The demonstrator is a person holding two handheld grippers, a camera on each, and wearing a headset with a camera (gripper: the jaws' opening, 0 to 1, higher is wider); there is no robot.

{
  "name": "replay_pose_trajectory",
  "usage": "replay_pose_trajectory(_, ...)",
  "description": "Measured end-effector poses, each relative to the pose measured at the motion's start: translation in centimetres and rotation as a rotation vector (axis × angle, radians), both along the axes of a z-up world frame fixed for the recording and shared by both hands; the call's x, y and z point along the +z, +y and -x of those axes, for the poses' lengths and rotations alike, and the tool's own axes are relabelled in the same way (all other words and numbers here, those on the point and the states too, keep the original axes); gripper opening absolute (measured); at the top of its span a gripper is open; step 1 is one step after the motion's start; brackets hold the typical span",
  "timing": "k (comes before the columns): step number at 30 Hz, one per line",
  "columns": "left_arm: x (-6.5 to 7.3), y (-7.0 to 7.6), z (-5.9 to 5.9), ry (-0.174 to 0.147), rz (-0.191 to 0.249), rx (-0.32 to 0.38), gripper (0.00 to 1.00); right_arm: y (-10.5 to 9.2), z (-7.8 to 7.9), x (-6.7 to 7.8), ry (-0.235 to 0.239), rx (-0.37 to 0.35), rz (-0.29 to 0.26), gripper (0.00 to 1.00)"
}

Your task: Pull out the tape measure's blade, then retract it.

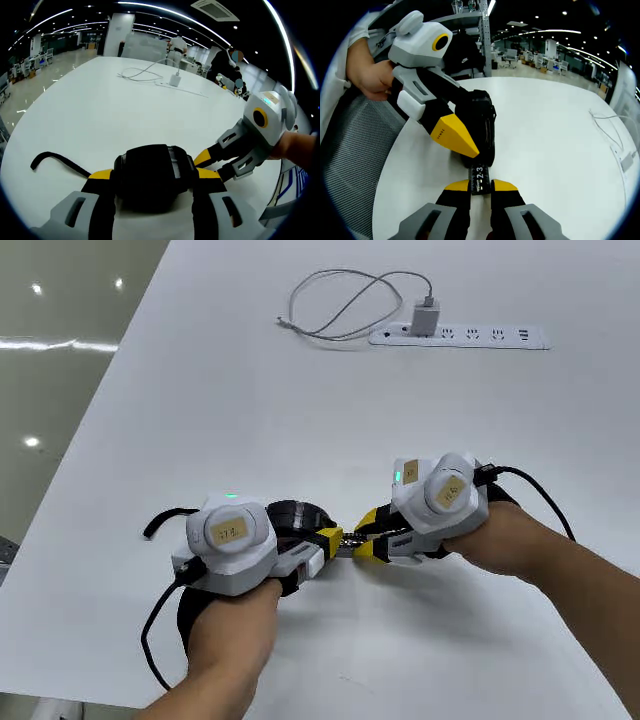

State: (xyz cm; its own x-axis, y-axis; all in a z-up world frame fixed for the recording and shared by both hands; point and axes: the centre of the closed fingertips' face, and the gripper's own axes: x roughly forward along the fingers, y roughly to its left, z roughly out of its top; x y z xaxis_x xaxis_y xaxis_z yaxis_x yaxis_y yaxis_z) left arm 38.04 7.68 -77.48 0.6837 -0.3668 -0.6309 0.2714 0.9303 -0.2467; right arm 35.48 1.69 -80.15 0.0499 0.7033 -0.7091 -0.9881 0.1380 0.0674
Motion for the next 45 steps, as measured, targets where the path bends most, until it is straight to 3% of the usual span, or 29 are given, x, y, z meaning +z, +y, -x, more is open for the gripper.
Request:
replay_pose_trajectory(20, 0.0, 0.0, 0.0, -0.001, 0.011, 0.011, 0.59, 1.7, -0.2, 0.1, -0.009, 0.006, -0.028, 0.11)
replay_pose_trajectory(38, 0.0, -0.1, -0.1, -0.010, 0.012, 0.011, 0.61, 1.7, -0.2, 0.0, -0.005, -0.001, -0.023, 0.12)
replay_pose_trajectory(45, -0.2, -0.3, -0.2, 0.010, 0.027, 0.000, 0.63, 1.8, -0.1, -0.1, 0.008, -0.014, -0.025, 0.21)
